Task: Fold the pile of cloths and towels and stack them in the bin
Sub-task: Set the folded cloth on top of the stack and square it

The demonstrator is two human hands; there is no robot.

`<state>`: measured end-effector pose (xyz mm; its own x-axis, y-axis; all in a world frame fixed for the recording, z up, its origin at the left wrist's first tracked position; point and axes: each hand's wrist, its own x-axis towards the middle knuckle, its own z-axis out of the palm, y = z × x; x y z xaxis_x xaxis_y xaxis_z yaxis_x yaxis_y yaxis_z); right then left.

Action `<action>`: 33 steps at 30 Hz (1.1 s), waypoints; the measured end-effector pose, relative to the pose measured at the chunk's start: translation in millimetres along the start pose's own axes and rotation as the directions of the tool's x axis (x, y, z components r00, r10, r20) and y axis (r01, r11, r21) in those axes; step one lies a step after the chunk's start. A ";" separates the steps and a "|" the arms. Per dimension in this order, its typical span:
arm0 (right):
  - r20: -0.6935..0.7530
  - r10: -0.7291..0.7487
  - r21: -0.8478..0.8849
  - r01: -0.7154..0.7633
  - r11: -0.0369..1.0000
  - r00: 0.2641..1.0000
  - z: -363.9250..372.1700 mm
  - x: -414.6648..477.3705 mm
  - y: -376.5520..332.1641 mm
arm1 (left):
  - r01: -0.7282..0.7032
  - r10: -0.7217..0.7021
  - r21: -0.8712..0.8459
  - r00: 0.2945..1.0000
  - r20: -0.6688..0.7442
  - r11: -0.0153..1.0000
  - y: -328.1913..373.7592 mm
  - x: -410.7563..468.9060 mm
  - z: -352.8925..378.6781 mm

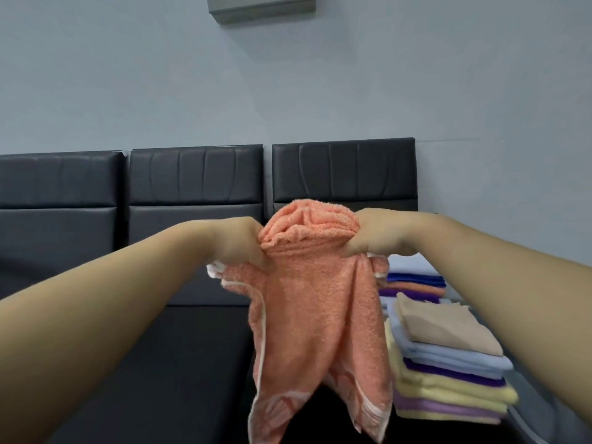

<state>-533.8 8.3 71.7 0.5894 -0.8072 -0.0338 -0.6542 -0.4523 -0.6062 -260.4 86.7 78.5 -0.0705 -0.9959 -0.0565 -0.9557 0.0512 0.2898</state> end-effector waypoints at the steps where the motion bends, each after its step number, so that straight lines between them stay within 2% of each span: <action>1: -0.020 -0.006 -0.001 0.006 1.000 1.000 1.9 4.2 2.2 | 0.026 -0.024 0.038 0.999 -0.049 0.999 -0.6 4.7 -0.9; 3: -0.030 0.007 -0.070 -0.009 0.997 1.000 3.7 14.6 7.1 | 0.048 -0.049 -0.015 0.992 -0.118 0.999 -2.8 12.5 -3.4; 5: -0.075 0.005 -0.274 -0.025 0.961 0.997 5.1 26.1 7.4 | -0.016 -0.045 -0.273 0.975 -0.216 0.962 -6.4 19.6 -2.4; 7: -0.262 -0.068 -0.429 -0.053 0.902 0.963 5.0 38.5 2.1 | -0.125 -0.067 -0.482 0.930 -0.361 0.867 -8.2 26.9 0.0; 8: -0.365 -0.115 -0.438 -0.061 0.897 0.924 4.1 44.1 -1.1 | -0.168 -0.068 -0.477 0.897 -0.438 0.863 -8.8 31.0 -0.1; 9: -0.456 -0.157 -0.434 -0.065 0.899 0.876 2.1 48.9 -4.6 | -0.194 -0.042 -0.385 0.850 -0.526 0.902 -10.1 35.2 -3.0; 11: -0.581 -0.204 -0.436 -0.090 0.896 0.788 -2.6 56.0 -9.2 | -0.135 0.050 -0.084 0.768 -0.638 0.987 -15.7 42.5 -9.1; 12: -0.620 -0.229 -0.452 -0.104 0.886 0.750 -4.9 58.0 -10.4 | -0.104 0.086 0.011 0.748 -0.658 0.994 -16.5 43.2 -12.1; 14: -0.658 -0.276 -0.470 -0.096 0.877 0.701 -2.8 57.6 -10.2 | -0.095 0.125 0.081 0.746 -0.654 0.992 -20.7 42.0 -12.3; 15: -0.650 -0.276 -0.458 -0.075 0.886 0.708 0.5 52.4 -8.4 | -0.104 0.142 0.098 0.764 -0.629 0.990 -20.9 38.8 -9.3; 17: -0.548 -0.225 -0.410 -0.024 0.912 0.806 12.4 39.9 5.1 | -0.121 0.165 0.120 0.849 -0.502 0.985 -20.7 27.7 2.9; 19: -0.323 -0.095 -0.313 -0.012 0.950 0.941 32.4 25.9 27.5 | -0.097 0.117 0.081 0.945 -0.305 0.992 -21.0 16.2 23.8; 20: -0.168 -0.008 -0.256 -0.036 0.966 0.986 45.3 17.8 37.6 | -0.066 0.072 0.041 0.978 -0.194 0.997 -22.2 12.3 36.4; 22: 0.124 0.135 -0.172 -0.112 0.979 0.983 76.1 5.7 60.7 | -0.010 0.010 -0.036 1.000 0.013 0.999 -29.2 10.2 67.2; 24: 0.259 0.223 -0.175 -0.181 0.968 0.940 107.6 -3.2 78.9 | 0.033 -0.009 -0.108 0.977 0.213 0.994 -36.3 11.7 97.3; 27: 0.339 0.328 -0.122 -0.304 0.945 0.882 143.1 -5.1 105.9 | 0.099 -0.026 -0.140 0.894 0.448 0.985 -47.5 17.9 135.7; 29: 0.332 0.371 -0.090 -0.362 0.928 0.867 160.6 2.8 127.1 | 0.161 -0.062 -0.128 0.823 0.565 0.979 -56.9 24.2 162.0; 31: 0.258 0.374 -0.059 -0.372 0.926 0.891 176.5 10.0 142.5 | 0.210 -0.106 -0.092 0.766 0.635 0.973 -65.4 30.0 187.0; 32: 0.213 0.370 -0.058 -0.366 0.929 0.904 183.7 12.0 147.7 | 0.217 -0.123 -0.074 0.768 0.628 0.973 -67.8 35.1 200.4; 33: 0.155 0.366 -0.049 -0.363 0.931 0.918 190.3 13.3 151.5 | 0.202 -0.133 -0.056 0.804 0.579 0.978 -68.7 39.0 211.2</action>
<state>-534.9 1.3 -171.7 0.3748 -0.8475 -0.3760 -0.8459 -0.1467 -0.5127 -257.9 60.1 -145.4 -0.0949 -0.7645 -0.6376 -0.9329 -0.1553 0.3250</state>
